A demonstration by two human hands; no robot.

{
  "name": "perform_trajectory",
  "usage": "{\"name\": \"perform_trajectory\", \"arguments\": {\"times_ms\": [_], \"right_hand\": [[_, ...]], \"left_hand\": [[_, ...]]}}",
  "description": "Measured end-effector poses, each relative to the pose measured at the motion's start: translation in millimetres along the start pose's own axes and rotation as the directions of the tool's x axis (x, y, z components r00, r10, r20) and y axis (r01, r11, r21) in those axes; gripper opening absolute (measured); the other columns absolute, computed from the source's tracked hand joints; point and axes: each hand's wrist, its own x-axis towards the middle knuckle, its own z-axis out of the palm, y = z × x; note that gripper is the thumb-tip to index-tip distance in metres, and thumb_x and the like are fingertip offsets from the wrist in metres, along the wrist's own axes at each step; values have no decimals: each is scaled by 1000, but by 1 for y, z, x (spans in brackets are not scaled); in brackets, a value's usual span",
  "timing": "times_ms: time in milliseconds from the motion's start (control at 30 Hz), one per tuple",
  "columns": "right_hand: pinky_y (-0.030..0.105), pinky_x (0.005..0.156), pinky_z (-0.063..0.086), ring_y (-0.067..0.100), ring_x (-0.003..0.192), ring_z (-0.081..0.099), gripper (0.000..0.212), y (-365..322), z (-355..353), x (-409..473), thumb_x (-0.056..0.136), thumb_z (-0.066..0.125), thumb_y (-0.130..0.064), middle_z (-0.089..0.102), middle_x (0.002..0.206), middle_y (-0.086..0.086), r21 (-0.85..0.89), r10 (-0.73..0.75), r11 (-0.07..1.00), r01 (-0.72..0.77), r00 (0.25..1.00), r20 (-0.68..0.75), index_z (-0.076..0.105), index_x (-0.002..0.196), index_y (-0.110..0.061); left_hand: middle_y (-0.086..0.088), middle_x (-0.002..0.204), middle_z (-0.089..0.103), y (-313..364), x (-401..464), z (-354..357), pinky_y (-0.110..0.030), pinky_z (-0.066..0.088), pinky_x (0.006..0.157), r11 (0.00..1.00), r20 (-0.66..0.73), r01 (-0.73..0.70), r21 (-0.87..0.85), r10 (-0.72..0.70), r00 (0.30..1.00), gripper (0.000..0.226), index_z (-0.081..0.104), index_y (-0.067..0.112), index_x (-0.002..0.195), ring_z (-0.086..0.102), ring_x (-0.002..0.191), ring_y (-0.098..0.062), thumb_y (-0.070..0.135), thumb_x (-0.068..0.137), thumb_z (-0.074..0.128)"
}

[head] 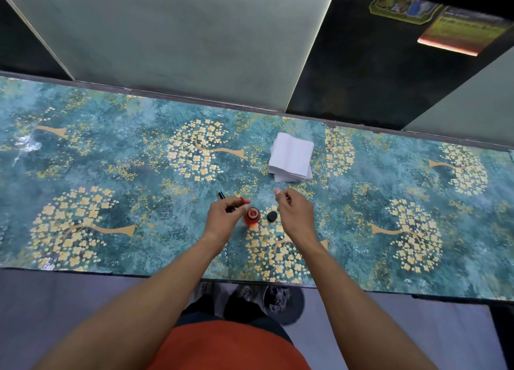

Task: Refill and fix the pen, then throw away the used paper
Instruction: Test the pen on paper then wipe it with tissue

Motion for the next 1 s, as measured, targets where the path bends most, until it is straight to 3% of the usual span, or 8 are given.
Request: {"name": "perform_trajectory", "arguments": {"times_ms": [100,233,367,533,700,867,1000], "right_hand": [[42,74,49,21,78,65,42,5,-4,4,104,52,-49,68,80,1,50,49,998,-49,999,9,61,78,-17],[44,75,53,27,80,67,43,8,-11,7,104,52,-46,70,80,4,103,71,992,-70,997,-3,65,82,-12],[41,70,52,23,75,66,42,12,-18,17,104,53,-45,71,77,1,165,127,979,-123,992,-12,70,85,-12],[38,66,51,23,75,66,32,17,-28,39,105,54,-38,71,83,1,181,174,968,-173,985,11,70,85,-18],[46,75,55,29,81,69,21,9,-34,70,97,61,-24,71,83,3,55,117,991,-118,993,23,68,80,-14],[31,58,49,23,74,66,9,-1,-32,98,93,65,-19,71,87,3,-78,16,997,-14,1000,24,69,86,-15],[38,69,53,26,83,66,6,-9,-20,115,94,65,-18,72,91,7,-227,-100,967,118,991,89,69,91,-14]], "left_hand": [[3,92,80,-2,-4,-2,-18,54,82,998,-16,39,-52,-40,999,11,81,14,95,73,89,-4,9,86,78],[8,74,74,0,-6,-4,-11,49,61,995,-51,59,-83,-63,997,7,81,15,92,61,64,0,11,86,77],[3,74,72,3,-8,-7,-13,47,56,993,-64,91,-76,-96,993,6,80,14,91,58,62,-6,12,86,78],[-4,81,72,6,-10,-11,-28,42,62,969,-74,163,-186,-179,981,8,79,10,94,58,71,-16,14,86,78],[-7,90,74,11,-14,-11,-20,44,56,945,-40,146,-294,-165,986,8,79,10,96,59,69,-12,11,88,75],[-1,87,74,14,-19,-9,-24,44,62,934,-17,127,-334,-140,990,12,79,11,100,60,70,-13,10,91,71],[-5,91,77,16,-23,-9,-24,45,62,912,-13,130,-389,-147,989,15,79,8,104,61,72,-14,9,93,67]]}}
